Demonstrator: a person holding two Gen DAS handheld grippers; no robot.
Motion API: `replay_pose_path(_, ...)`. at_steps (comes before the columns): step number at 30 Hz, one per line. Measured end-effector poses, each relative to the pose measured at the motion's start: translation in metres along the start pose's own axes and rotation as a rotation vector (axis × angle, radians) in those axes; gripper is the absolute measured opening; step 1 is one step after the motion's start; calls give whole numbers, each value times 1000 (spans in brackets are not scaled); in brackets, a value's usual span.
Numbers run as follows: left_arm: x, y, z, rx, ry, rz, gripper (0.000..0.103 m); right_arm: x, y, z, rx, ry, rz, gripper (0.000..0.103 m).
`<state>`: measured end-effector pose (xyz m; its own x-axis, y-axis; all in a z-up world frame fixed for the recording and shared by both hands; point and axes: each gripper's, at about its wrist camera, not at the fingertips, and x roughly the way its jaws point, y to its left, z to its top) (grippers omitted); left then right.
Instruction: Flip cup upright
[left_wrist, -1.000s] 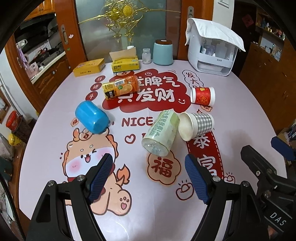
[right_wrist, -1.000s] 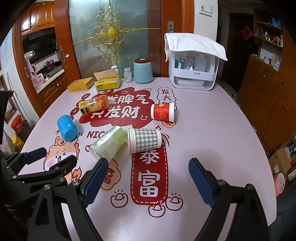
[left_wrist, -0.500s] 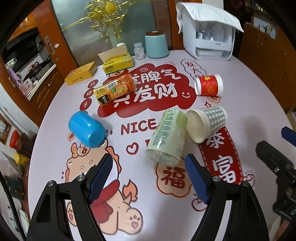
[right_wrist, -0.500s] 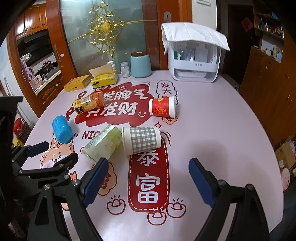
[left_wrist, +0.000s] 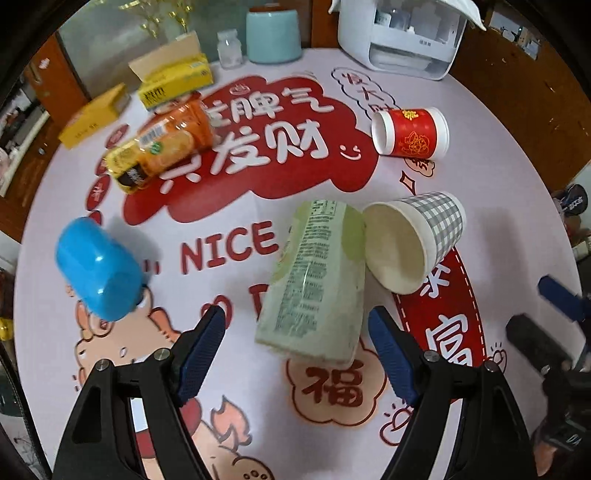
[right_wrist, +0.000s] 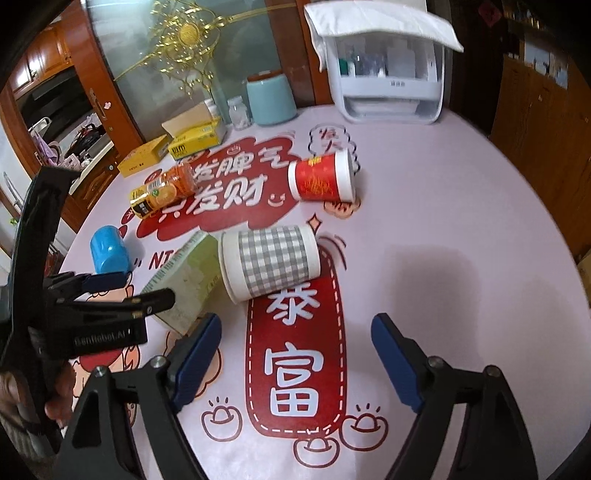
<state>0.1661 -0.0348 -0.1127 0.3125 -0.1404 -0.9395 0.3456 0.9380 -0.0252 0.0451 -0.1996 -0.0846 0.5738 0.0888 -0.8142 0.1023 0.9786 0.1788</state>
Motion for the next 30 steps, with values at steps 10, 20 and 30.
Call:
replay_pose_path(10, 30, -10, 32, 74, 167, -22, 68, 12, -4, -4, 15, 57, 30, 80)
replay_pose_path(20, 58, -19, 46, 150, 289, 36, 67, 17, -8, -3, 41, 79, 57, 80)
replay_pose_path(30, 34, -4, 43, -5, 267, -16, 60, 11, -12, -6, 60, 72, 59, 80)
